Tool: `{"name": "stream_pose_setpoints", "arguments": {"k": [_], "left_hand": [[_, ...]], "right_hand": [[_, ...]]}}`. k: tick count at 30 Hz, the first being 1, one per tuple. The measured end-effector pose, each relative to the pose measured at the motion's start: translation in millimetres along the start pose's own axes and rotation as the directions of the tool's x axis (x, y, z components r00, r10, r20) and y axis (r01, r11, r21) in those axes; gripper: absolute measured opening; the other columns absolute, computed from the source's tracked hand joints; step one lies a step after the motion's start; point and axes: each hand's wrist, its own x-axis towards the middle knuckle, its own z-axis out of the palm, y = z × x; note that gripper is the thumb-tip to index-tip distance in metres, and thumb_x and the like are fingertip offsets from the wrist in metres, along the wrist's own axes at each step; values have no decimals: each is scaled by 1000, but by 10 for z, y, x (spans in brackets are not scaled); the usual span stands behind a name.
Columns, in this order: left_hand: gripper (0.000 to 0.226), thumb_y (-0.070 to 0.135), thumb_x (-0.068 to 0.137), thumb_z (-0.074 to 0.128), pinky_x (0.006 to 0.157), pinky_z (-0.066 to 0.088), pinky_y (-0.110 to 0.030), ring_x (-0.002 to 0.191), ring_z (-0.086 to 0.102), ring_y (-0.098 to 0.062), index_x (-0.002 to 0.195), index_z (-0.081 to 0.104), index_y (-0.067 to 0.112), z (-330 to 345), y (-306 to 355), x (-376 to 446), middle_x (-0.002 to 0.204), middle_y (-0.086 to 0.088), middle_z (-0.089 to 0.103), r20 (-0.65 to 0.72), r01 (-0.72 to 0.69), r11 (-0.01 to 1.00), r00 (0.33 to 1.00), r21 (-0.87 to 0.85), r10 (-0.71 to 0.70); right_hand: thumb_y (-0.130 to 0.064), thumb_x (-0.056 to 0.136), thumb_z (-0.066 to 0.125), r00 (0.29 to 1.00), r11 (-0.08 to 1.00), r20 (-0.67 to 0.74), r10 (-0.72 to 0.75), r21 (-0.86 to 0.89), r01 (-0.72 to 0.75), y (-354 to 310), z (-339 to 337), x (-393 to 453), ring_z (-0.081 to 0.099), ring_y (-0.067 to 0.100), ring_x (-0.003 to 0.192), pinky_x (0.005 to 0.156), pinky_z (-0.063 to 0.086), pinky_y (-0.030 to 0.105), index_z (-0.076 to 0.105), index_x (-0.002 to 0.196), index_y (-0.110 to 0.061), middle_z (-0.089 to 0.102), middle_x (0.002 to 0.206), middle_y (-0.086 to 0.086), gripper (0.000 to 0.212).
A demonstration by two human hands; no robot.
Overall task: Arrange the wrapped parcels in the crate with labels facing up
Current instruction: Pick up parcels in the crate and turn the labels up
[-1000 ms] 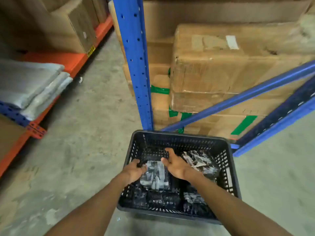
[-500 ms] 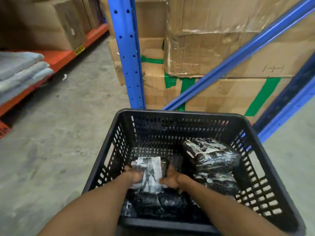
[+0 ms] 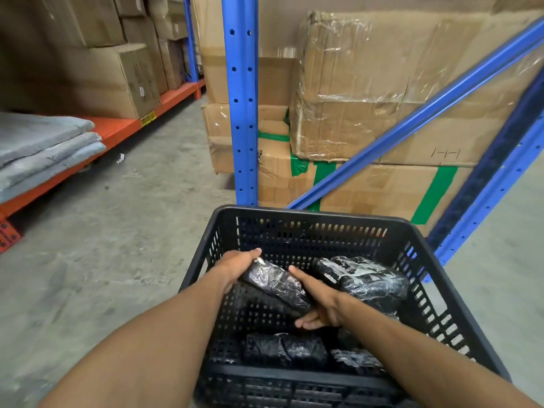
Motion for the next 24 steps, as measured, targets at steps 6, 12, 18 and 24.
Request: {"name": "stream_pose_setpoints", "arguments": {"k": [6, 12, 18, 24], "left_hand": [[77, 66, 73, 64, 109, 44, -45, 123, 59, -34, 126, 65, 11, -103, 156, -83, 137, -12, 59, -97, -98, 992, 990, 74, 105], [70, 61, 90, 40, 117, 33, -45, 134, 49, -31, 144, 50, 17, -19, 29, -49, 145, -9, 53, -36, -84, 986, 996, -146, 80], [68, 55, 98, 28, 122, 19, -52, 150, 23, -33, 158, 3, 35, 151, -253, -11, 165, -7, 19, -124, -29, 996, 992, -88, 18], [68, 52, 96, 38, 117, 31, -53, 141, 38, -36, 157, 14, 35, 212, -310, 51, 160, -12, 27, -118, 8, 995, 993, -99, -20]], "right_hand": [[-76, 47, 84, 986, 985, 26, -165, -43, 166, 119, 63, -158, 69, 17, 53, 49, 56, 26, 50, 131, -17, 73, 115, 6, 108], [-93, 48, 63, 976, 983, -135, -170, -89, 159, 106, 4, -118, 51, 15, 39, 41, 37, 21, 72, 104, -7, 53, 53, -2, 103], [-94, 63, 48, 990, 989, -42, -137, 56, 139, 108, 6, -75, 47, 17, 41, 50, 36, 25, 64, 89, -18, 49, 52, 1, 82], [-95, 62, 43, 991, 984, -38, -129, 117, 133, 154, -8, -100, 36, 17, 39, 46, 38, 21, 63, 73, -22, 36, 47, -1, 76]]}}
